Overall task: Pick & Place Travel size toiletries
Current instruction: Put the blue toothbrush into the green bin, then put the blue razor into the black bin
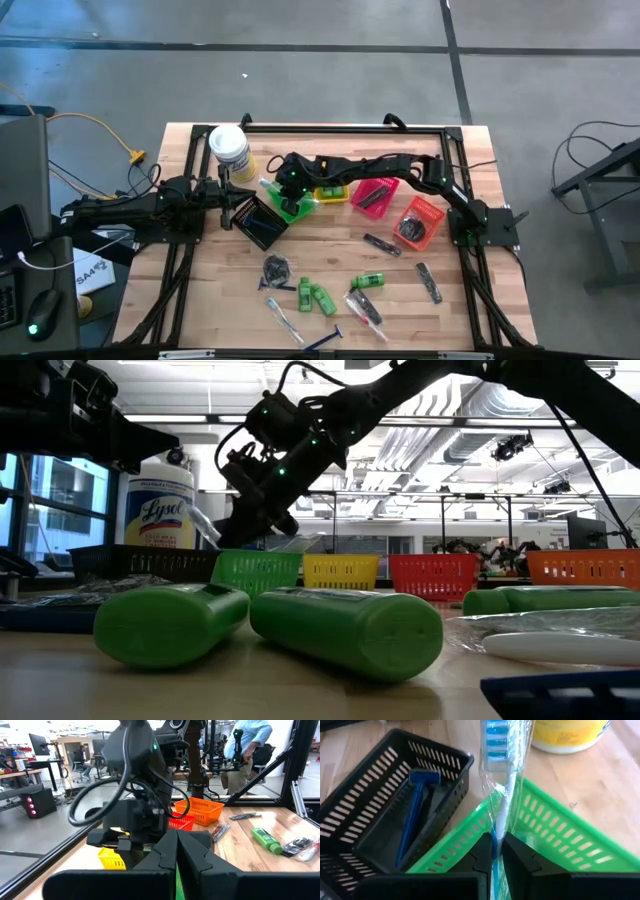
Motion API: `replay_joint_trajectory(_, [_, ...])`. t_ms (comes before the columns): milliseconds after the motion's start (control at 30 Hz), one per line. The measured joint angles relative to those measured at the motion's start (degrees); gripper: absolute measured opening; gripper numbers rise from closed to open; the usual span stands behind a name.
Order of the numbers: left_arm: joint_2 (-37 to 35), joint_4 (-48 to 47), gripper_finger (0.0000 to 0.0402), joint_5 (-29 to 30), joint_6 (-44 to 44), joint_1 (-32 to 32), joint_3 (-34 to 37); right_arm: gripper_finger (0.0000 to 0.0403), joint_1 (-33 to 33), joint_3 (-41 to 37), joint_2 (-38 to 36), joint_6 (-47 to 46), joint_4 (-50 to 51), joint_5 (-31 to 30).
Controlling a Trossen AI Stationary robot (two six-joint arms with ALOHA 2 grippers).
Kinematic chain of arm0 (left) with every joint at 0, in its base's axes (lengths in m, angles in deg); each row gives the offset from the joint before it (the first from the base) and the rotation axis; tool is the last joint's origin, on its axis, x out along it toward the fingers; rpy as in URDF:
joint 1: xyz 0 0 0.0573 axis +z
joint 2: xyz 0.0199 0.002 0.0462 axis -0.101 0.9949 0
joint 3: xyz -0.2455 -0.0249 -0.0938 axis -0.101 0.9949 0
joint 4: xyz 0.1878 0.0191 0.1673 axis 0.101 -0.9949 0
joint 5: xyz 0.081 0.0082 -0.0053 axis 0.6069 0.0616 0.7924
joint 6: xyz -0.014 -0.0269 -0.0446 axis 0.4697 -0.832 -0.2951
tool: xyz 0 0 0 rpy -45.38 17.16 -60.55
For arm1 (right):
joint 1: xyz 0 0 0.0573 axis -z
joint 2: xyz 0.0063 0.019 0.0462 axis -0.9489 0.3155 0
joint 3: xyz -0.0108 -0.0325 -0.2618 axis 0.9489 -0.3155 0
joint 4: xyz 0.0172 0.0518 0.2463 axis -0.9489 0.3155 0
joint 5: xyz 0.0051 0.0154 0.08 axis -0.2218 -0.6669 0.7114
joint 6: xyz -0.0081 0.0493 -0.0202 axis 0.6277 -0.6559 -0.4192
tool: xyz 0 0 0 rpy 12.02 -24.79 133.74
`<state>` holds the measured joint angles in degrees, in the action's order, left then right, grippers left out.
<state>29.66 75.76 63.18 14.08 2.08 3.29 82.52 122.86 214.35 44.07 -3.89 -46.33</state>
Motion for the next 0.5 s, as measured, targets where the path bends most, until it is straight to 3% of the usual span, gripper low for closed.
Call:
replay_joint_trajectory(200, [0.0,0.0,0.0,0.0,0.0,0.0,0.0,0.0048,0.0,0.0,0.0,-0.1,1.0,3.0])
replay_joint_trajectory(500, [0.0,0.0,0.0,0.0,0.0,0.0,0.0,0.019,0.0,0.0,-0.1,-2.6,0.9,3.9])
